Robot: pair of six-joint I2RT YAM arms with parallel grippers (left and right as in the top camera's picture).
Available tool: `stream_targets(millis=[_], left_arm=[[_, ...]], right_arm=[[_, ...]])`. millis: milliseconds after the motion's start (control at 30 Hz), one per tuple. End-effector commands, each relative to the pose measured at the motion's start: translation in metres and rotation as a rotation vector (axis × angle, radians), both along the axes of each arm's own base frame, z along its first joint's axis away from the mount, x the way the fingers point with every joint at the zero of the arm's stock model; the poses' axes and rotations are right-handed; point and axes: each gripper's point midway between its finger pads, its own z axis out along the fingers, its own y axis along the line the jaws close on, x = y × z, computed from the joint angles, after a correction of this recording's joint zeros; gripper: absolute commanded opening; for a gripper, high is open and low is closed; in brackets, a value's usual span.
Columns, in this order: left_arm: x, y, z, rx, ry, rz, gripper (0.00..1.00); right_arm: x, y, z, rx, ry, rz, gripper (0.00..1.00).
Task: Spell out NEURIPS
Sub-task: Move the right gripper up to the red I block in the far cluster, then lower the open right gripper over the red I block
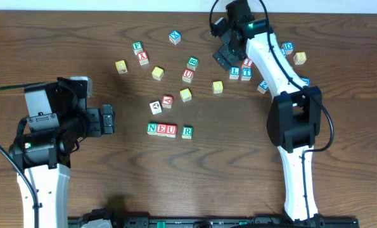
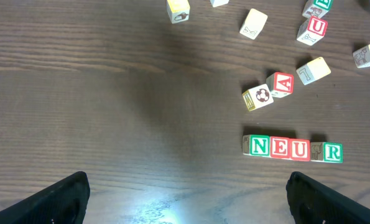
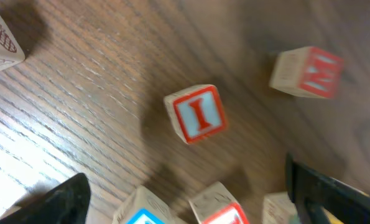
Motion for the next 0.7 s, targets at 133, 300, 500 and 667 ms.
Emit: stream_targets(millis=[133, 300, 500, 667], left_arm=[[0.002, 0.002, 0.006, 0.015, -0.016, -0.008, 0.99], [0.002, 0.002, 0.006, 0.015, -0.016, -0.008, 0.99], [0.002, 0.002, 0.006, 0.015, -0.016, -0.008, 0.99], [0.002, 0.002, 0.006, 0.015, -0.016, -0.008, 0.99]], right_arm=[[0.006, 0.026, 0.003, 0.142, -0.007, -0.009, 0.88], [0.011, 0.033, 0.003, 0.193, -0.02, -0.033, 0.88], [0.013, 0.032, -0.012, 0.191, -0.002, -0.046, 0.9], [0.016, 0.029, -0.011, 0.194, -0.013, -0.051, 0.91]])
